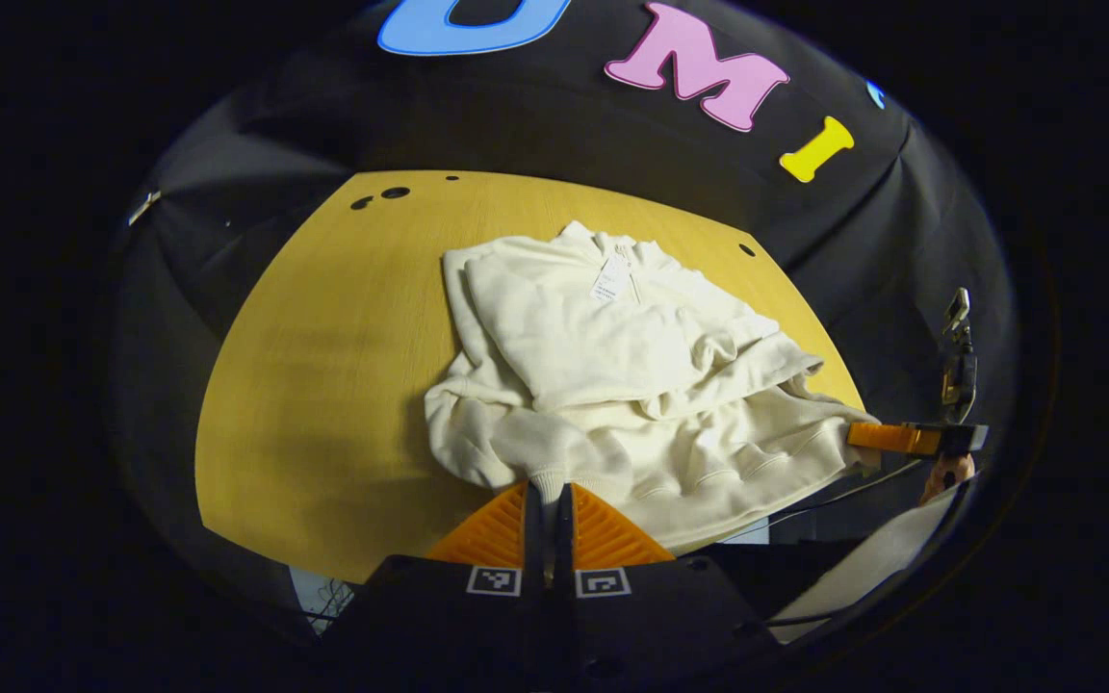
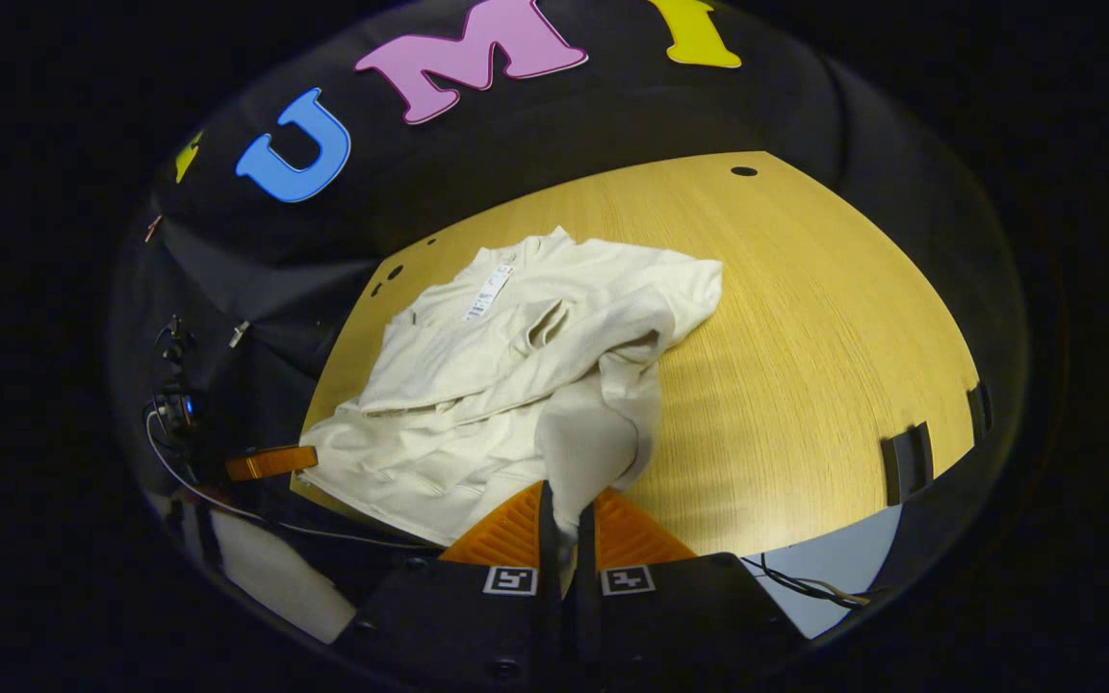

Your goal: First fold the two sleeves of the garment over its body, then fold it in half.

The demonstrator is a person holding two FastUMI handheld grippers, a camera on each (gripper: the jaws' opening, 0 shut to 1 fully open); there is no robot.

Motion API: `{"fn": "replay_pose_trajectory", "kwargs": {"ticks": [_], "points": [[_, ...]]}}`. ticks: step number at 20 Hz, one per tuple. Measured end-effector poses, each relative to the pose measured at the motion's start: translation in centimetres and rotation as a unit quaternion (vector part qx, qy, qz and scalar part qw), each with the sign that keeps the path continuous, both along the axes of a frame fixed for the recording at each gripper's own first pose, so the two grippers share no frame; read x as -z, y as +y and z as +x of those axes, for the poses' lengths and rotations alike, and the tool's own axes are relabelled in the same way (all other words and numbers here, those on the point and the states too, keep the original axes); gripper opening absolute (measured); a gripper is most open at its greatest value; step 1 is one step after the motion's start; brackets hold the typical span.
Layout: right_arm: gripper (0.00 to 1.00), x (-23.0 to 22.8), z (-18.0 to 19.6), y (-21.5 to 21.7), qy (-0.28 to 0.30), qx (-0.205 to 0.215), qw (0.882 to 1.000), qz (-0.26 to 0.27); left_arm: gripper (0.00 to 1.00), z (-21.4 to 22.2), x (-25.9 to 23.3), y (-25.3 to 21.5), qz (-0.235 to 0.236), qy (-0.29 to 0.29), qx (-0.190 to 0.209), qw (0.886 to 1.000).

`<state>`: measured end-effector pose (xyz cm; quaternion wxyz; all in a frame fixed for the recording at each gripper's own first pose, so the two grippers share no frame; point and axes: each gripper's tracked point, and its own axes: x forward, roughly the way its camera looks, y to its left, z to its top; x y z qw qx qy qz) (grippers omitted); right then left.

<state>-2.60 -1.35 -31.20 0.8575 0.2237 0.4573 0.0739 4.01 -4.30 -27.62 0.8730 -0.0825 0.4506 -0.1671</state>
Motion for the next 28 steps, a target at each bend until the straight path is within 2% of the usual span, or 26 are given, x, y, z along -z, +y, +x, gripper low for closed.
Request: {"fn": "replay_pose_trajectory", "kwargs": {"ticks": [4, 8, 9, 10, 15, 20, 28], "points": [[0.10, -2.6, 3.4, 0.5, -0.037, 0.027, 0.999, 0.019, 0.06, 3.3, -2.8, -1.0, -0.020, -0.028, -0.025, 0.999], [0.09, -3.6, 7.8, 0.0, -0.054, 0.085, 0.994, 0.043, 0.06, 6.6, -4.5, -0.9, -0.035, -0.049, -0.066, 0.996], [0.09, -3.5, 8.7, -0.4, -0.056, 0.097, 0.993, 0.041, 0.11, 7.1, -4.6, -0.9, -0.039, -0.050, -0.076, 0.995], [0.09, -3.5, 9.5, -0.5, -0.059, 0.103, 0.992, 0.036, 0.06, 7.9, -4.8, -0.9, -0.040, -0.051, -0.084, 0.994], [0.09, -3.2, 13.6, -0.7, -0.076, 0.102, 0.992, 0.016, 0.06, 12.0, -4.9, -1.4, -0.043, -0.064, -0.107, 0.991], [0.09, -1.3, 17.9, -1.7, -0.072, 0.123, 0.990, 0.009, 0.06, 16.6, -3.7, -1.5, -0.034, -0.065, -0.126, 0.989], [0.09, 3.8, 22.4, -3.0, -0.043, 0.131, 0.990, -0.028, 0.06, 22.1, 0.9, -1.7, -0.020, -0.028, -0.160, 0.986]]}}
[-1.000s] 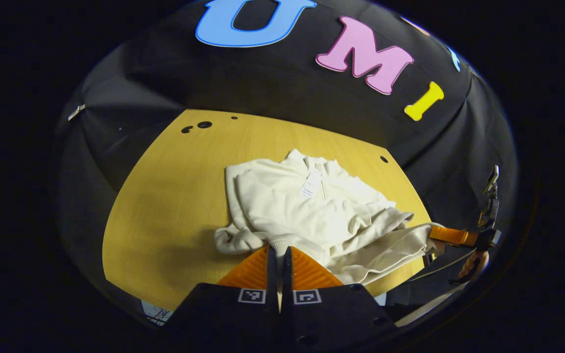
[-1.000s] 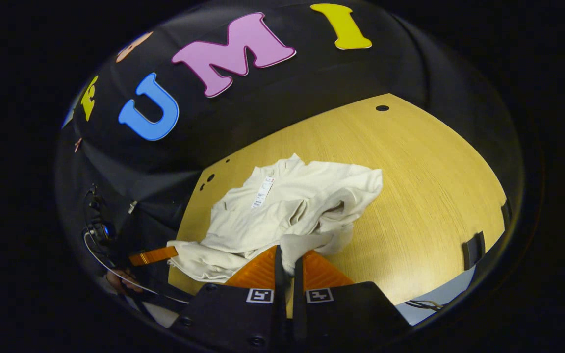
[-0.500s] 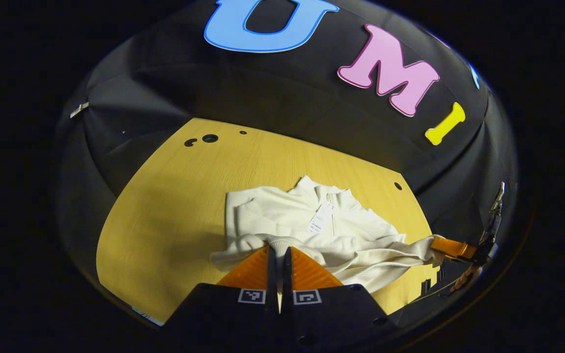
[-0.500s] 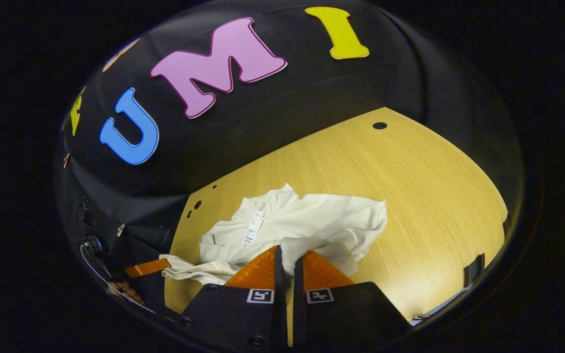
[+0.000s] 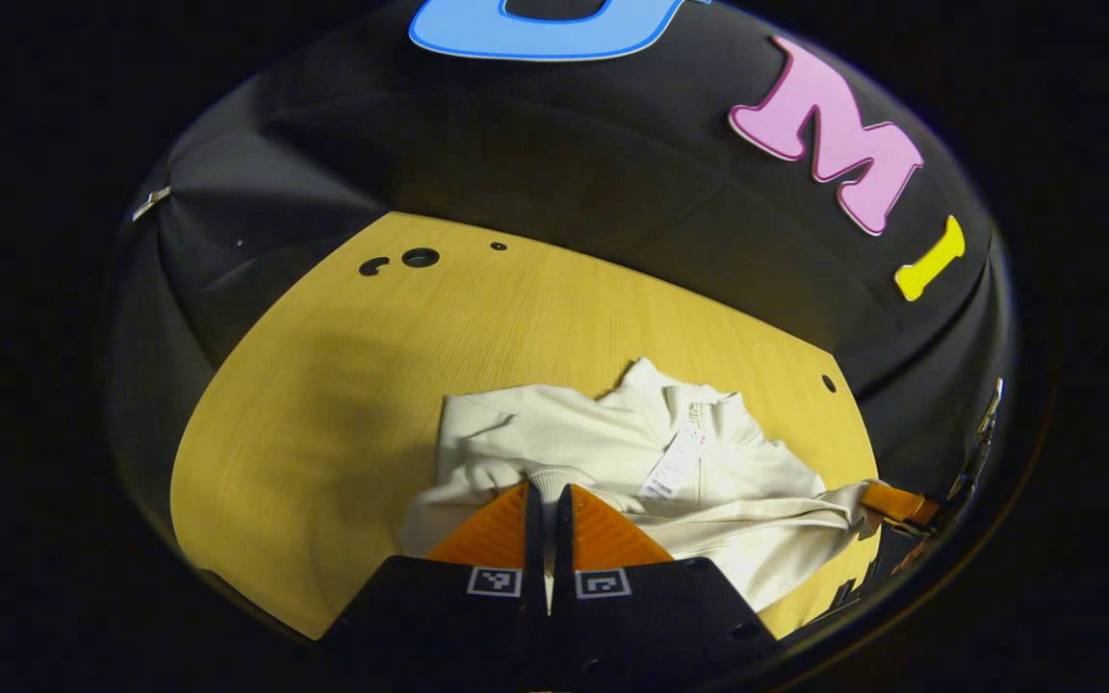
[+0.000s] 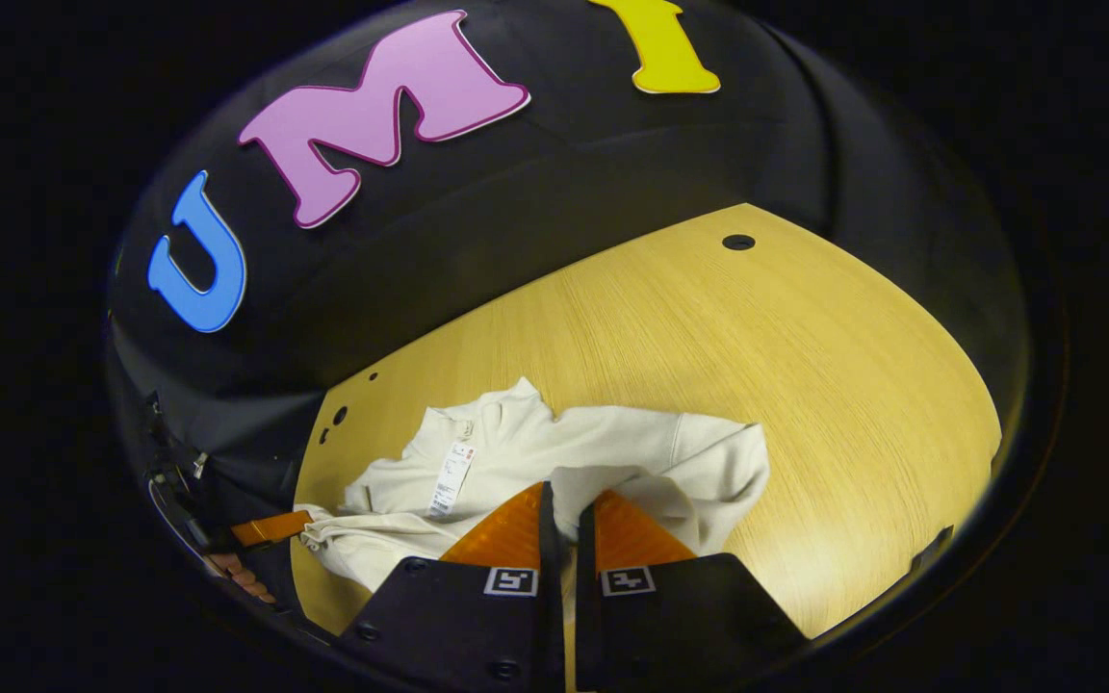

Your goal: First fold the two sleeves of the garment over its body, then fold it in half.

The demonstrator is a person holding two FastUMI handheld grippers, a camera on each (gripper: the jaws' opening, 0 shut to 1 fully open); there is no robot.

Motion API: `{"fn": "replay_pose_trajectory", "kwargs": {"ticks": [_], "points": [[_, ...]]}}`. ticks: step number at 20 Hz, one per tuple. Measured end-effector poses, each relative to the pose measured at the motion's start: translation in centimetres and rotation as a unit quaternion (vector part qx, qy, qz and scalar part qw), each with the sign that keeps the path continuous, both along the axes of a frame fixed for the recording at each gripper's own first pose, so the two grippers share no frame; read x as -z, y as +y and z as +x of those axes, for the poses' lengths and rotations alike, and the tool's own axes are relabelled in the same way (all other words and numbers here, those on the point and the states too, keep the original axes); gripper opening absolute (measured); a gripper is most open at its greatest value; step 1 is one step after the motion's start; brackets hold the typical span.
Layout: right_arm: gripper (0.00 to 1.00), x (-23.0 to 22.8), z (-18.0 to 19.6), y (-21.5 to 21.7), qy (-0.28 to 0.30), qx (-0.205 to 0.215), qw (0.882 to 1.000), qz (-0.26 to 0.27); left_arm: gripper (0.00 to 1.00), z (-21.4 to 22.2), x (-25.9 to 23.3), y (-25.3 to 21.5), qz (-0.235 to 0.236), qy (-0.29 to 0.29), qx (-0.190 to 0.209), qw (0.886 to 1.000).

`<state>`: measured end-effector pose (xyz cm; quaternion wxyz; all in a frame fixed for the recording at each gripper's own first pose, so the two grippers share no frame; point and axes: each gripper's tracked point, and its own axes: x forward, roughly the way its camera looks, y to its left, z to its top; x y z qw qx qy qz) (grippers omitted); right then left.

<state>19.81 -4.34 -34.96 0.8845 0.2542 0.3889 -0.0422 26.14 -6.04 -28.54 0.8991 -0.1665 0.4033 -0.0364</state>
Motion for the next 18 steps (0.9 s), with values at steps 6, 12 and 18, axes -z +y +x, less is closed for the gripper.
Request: {"fn": "replay_pose_trajectory", "kwargs": {"ticks": [6, 12, 18], "points": [[0.09, 3.8, 2.3, -0.3, 0.025, -0.004, 1.000, -0.012, 0.06, 2.4, 3.8, 0.0, 0.011, 0.035, -0.023, 0.999], [0.09, 7.5, 3.3, 0.1, 0.055, -0.018, 0.998, -0.022, 0.06, 3.8, 6.2, -0.1, 0.031, 0.057, -0.023, 0.998], [0.09, 9.5, 3.6, 0.8, 0.076, -0.027, 0.996, -0.023, 0.06, 4.3, 6.7, -0.3, 0.065, 0.056, -0.004, 0.996]]}}
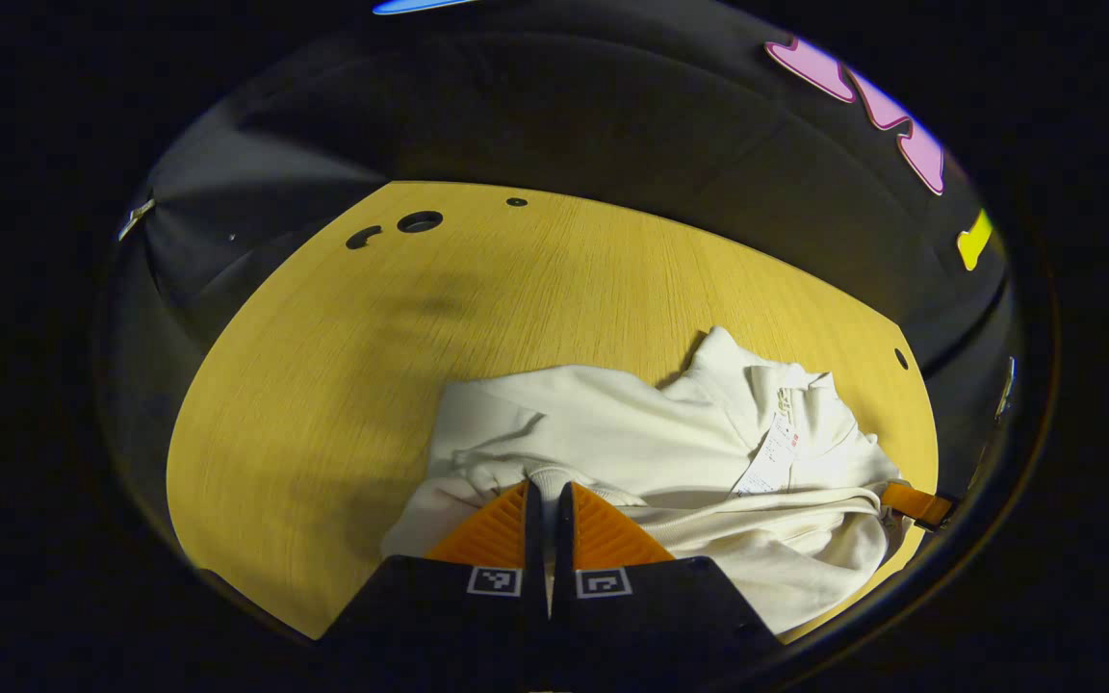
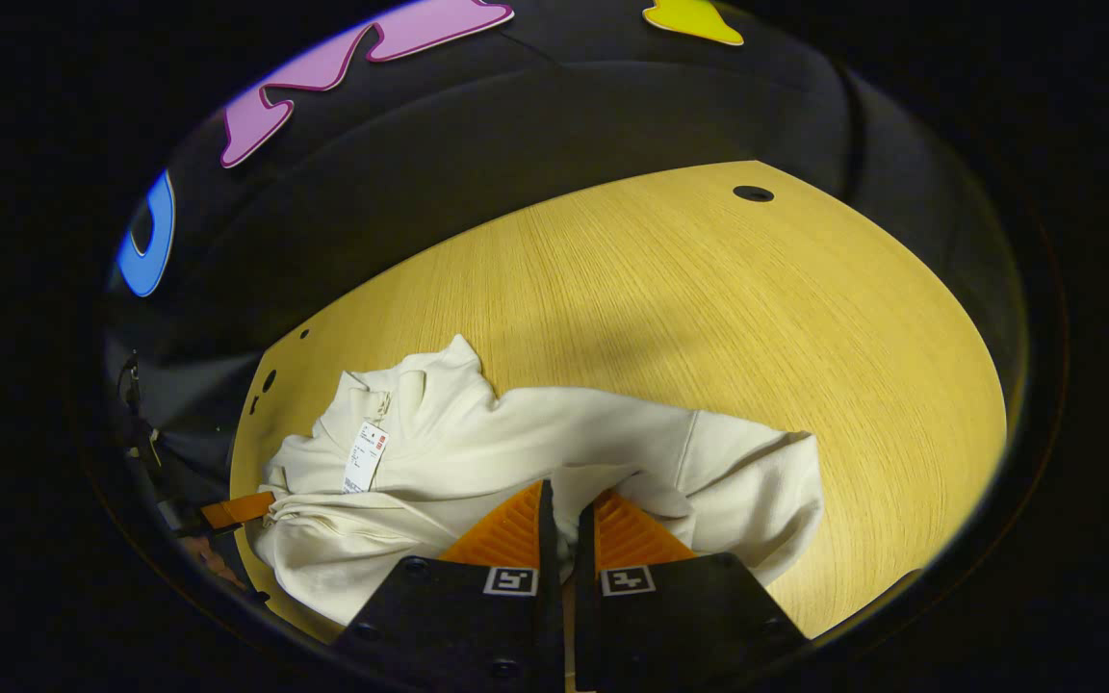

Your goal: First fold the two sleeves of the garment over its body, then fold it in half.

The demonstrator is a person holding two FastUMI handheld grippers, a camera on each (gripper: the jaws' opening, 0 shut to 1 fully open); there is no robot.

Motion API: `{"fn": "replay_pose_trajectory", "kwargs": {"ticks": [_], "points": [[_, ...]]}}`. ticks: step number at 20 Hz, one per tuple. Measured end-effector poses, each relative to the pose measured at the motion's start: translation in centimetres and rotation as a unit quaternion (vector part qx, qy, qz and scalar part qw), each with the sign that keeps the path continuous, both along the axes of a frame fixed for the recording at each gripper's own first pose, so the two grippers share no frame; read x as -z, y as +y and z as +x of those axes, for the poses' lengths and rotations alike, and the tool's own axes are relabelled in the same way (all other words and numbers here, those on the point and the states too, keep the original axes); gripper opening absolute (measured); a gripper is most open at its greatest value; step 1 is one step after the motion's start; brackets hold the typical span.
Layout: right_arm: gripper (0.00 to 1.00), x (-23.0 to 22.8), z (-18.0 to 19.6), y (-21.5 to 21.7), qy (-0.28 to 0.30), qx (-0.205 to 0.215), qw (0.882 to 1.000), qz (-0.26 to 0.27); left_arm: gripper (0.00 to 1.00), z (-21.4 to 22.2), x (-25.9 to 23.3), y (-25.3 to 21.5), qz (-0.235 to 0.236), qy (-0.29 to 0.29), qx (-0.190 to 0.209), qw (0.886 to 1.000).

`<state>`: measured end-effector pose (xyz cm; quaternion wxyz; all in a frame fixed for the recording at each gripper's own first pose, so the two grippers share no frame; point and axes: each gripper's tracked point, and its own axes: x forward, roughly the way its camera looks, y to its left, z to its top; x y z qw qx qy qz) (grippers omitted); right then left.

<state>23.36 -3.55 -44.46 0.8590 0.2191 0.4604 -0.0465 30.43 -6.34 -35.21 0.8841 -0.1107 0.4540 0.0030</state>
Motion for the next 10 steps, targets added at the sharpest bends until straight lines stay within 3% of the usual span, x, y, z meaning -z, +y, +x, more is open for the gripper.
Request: {"fn": "replay_pose_trajectory", "kwargs": {"ticks": [3, 6, 8, 9, 10], "points": [[0.16, -0.1, 0.1, 0.2, -0.003, 0.000, 1.000, 0.006, 0.11, 0.0, -0.1, -0.1, 0.002, -0.004, 0.005, 1.000], [0.27, -1.1, 0.4, 0.7, -0.020, -0.006, 1.000, 0.019, 0.26, 0.1, -0.6, -0.1, -0.005, -0.011, 0.003, 1.000], [0.48, -2.1, 0.4, 1.4, -0.031, -0.008, 0.999, 0.028, 0.41, 0.0, -1.4, -0.3, -0.003, -0.019, 0.007, 1.000], [0.76, -2.7, 0.3, 1.6, -0.038, -0.008, 0.999, 0.031, 0.50, 0.0, -1.8, -0.5, -0.001, -0.025, 0.009, 1.000], [0.75, -3.3, 0.3, 1.7, -0.043, -0.007, 0.999, 0.032, 0.61, 0.0, -2.6, -0.8, -0.003, -0.039, 0.015, 0.999]]}}
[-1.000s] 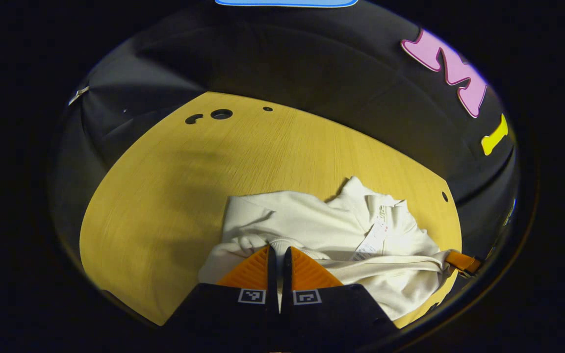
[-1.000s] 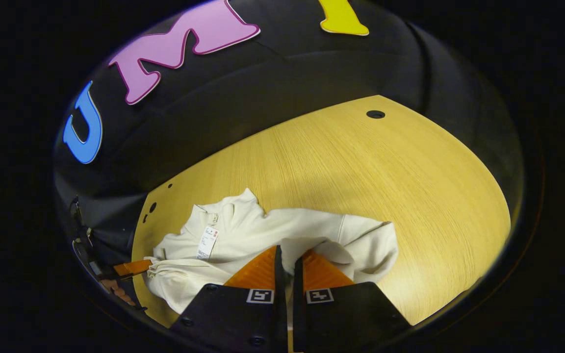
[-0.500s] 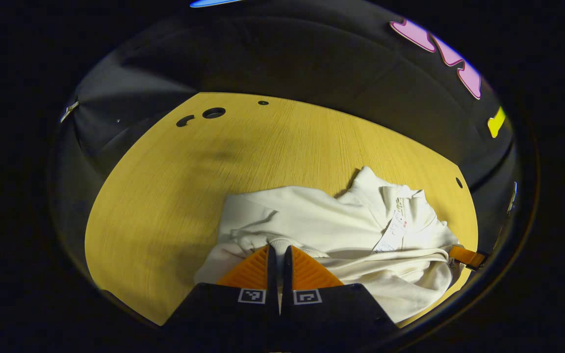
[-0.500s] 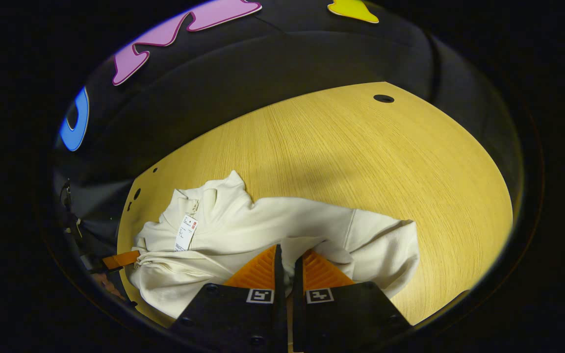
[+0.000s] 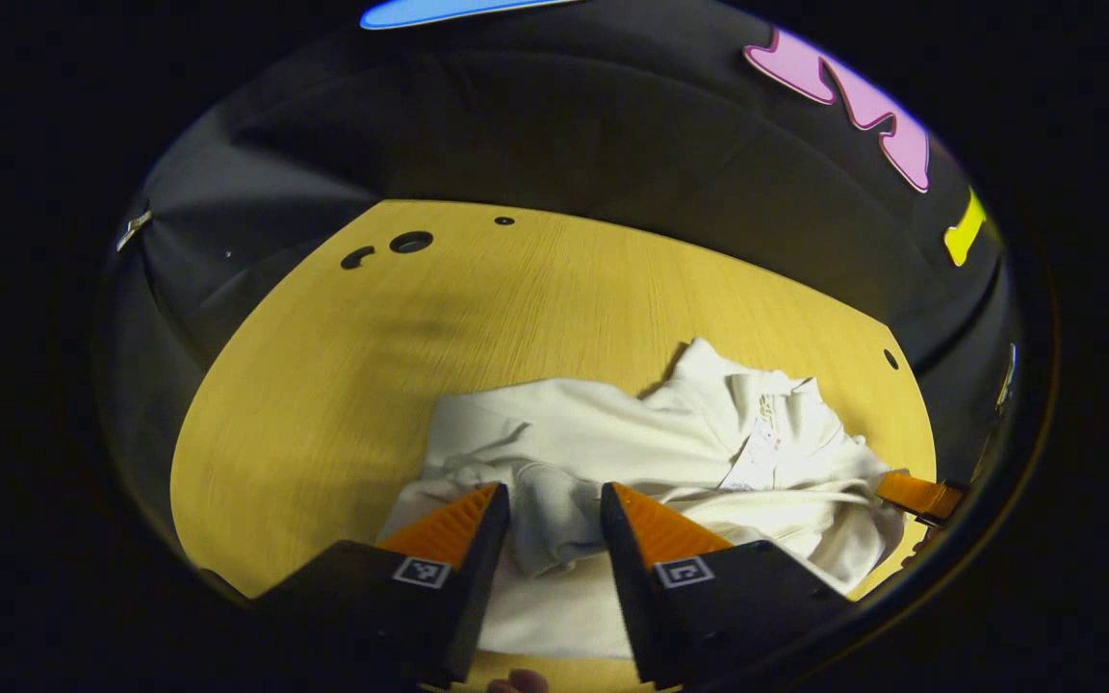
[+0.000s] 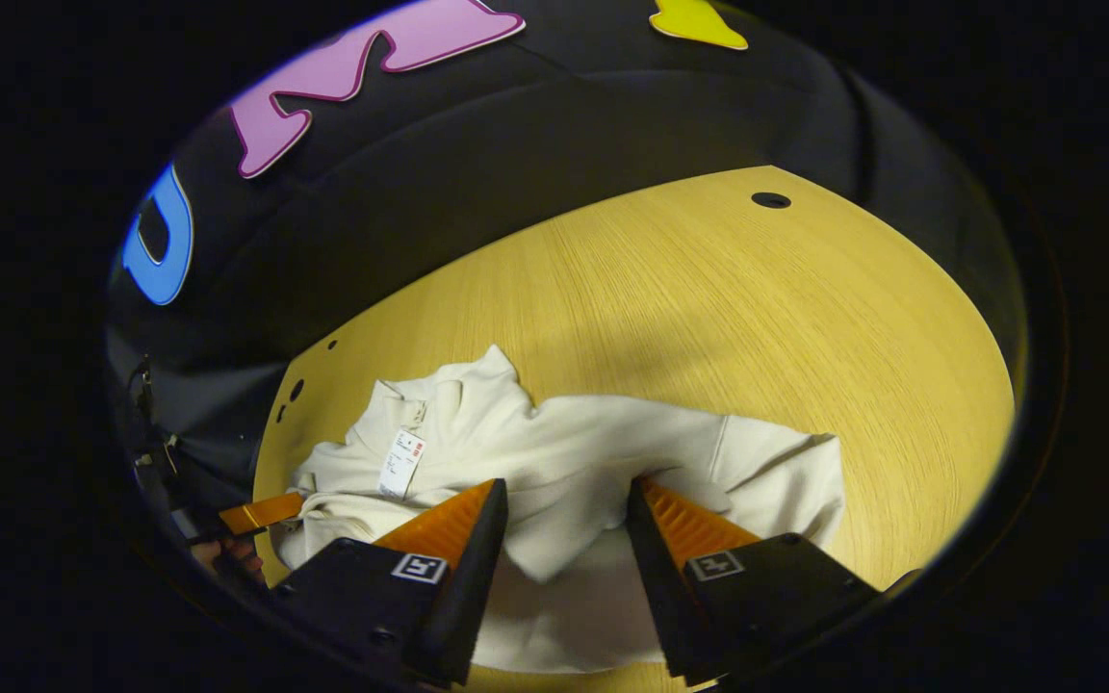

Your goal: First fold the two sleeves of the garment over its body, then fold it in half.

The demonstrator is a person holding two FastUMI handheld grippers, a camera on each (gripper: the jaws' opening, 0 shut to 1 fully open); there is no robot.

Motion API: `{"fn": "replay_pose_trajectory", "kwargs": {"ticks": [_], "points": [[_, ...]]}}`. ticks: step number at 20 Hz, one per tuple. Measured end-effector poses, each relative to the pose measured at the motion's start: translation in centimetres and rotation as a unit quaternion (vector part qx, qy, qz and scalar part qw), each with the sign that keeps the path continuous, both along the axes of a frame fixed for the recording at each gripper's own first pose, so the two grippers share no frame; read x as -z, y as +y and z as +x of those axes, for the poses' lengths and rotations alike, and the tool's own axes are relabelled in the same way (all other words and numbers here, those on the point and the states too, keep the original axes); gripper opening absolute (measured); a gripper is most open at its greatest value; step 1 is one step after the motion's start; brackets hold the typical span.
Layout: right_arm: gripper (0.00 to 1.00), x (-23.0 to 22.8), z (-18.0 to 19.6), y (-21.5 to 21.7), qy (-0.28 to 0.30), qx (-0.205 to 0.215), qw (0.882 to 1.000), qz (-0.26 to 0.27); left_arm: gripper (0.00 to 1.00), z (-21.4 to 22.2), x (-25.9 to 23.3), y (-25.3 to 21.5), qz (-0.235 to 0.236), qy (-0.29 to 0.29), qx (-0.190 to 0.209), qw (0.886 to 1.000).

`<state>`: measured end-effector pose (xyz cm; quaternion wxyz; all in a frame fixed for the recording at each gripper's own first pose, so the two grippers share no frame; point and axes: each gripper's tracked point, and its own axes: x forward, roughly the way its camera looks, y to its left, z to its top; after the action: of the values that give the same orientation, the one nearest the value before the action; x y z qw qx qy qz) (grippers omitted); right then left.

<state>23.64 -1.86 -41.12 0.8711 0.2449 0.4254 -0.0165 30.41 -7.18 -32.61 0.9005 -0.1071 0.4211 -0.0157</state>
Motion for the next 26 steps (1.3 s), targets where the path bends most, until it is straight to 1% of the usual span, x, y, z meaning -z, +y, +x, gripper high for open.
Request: {"fn": "replay_pose_trajectory", "kwargs": {"ticks": [1, 2, 3, 4, 6, 9, 12, 14, 18, 21, 26], "points": [[0.84, -0.6, -0.2, 0.1, -0.004, 0.000, 1.000, 0.000, 0.68, 0.1, -0.8, -0.3, -0.004, -0.016, 0.007, 1.000], [0.88, -1.1, -0.4, 0.0, -0.009, 0.001, 1.000, -0.002, 0.72, 0.2, -1.8, -0.7, -0.010, -0.034, 0.015, 0.999], [0.96, -1.7, -0.7, -0.1, -0.013, 0.000, 1.000, -0.003, 0.75, -0.2, -2.7, -1.0, -0.014, -0.048, 0.022, 0.999], [0.98, -2.3, -1.0, -0.1, -0.017, -0.002, 1.000, -0.003, 0.81, -0.6, -3.4, -1.1, -0.016, -0.056, 0.027, 0.998], [0.98, -3.6, -2.0, -0.3, -0.025, -0.002, 1.000, 0.000, 0.83, -1.5, -4.8, -0.8, -0.009, -0.070, 0.033, 0.997], [0.98, -6.0, -3.6, -0.6, -0.042, -0.002, 0.999, 0.002, 0.84, -3.4, -6.8, -1.0, -0.003, -0.089, 0.054, 0.995], [0.98, -8.3, -4.8, -1.5, -0.066, 0.007, 0.998, -0.012, 0.84, -5.5, -8.9, -1.1, 0.004, -0.112, 0.071, 0.991], [0.98, -9.7, -6.0, -1.3, -0.077, 0.011, 0.997, -0.006, 0.84, -7.0, -10.4, -1.5, 0.003, -0.126, 0.084, 0.988], [0.98, -11.4, -8.9, -0.5, -0.084, -0.004, 0.996, -0.010, 0.83, -10.2, -12.1, -1.9, 0.008, -0.141, 0.105, 0.984], [0.98, -12.2, -11.1, 0.6, -0.086, -0.010, 0.996, -0.007, 0.83, -12.5, -12.4, -2.5, 0.004, -0.140, 0.120, 0.983], [0.98, -12.7, -13.3, 1.6, -0.082, -0.009, 0.997, -0.003, 0.83, -15.3, -11.8, -2.4, 0.008, -0.133, 0.142, 0.981]]}}
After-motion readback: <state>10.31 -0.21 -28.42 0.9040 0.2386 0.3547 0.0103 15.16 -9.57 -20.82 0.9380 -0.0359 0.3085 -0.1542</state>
